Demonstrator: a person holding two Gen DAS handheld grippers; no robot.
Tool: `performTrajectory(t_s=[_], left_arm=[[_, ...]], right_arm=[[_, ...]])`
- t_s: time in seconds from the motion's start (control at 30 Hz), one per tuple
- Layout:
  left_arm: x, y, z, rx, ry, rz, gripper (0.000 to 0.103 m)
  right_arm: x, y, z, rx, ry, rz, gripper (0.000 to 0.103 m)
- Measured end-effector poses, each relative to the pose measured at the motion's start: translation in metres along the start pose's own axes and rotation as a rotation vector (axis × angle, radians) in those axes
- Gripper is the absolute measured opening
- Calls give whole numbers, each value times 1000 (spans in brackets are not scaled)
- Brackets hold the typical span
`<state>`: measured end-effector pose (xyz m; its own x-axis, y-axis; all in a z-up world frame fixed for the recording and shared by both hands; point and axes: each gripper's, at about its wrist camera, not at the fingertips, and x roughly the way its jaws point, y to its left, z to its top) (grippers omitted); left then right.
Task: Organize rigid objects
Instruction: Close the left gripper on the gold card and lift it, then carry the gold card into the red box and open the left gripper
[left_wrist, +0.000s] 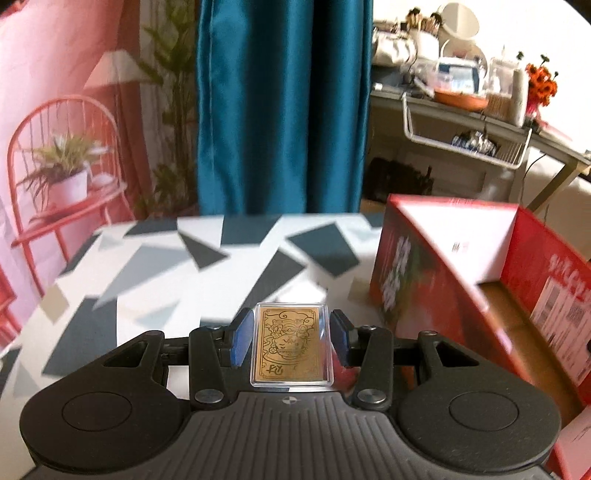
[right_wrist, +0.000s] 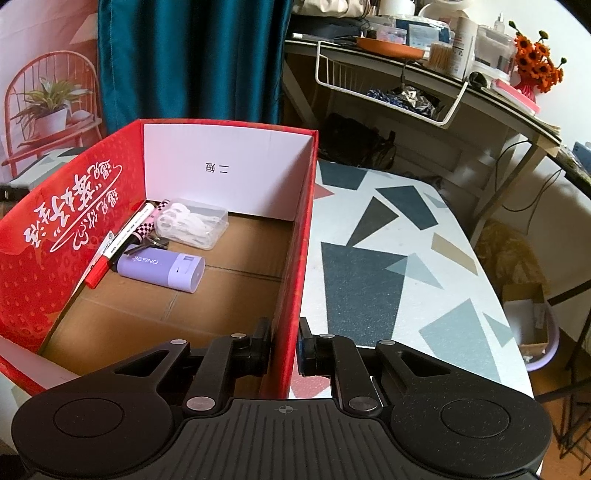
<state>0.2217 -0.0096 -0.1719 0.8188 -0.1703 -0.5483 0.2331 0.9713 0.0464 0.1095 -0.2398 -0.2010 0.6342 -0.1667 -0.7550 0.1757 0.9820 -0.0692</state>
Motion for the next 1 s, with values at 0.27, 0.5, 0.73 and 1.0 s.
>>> performTrajectory(t_s=[0.27, 0.5, 0.73, 1.0], left_arm=[[-6, -26, 33, 66, -71, -101, 48], [-6, -61, 49, 140, -101, -216, 48], [10, -89, 47, 217, -95, -253, 48], [33, -105, 42, 305, -64, -258, 48]], right_arm=[[0, 0, 0, -1, 0, 0, 13], [0, 0, 0, -4, 0, 3, 13], [0, 1, 0, -5, 0, 5, 14], [1, 1, 0, -4, 0, 5, 14]])
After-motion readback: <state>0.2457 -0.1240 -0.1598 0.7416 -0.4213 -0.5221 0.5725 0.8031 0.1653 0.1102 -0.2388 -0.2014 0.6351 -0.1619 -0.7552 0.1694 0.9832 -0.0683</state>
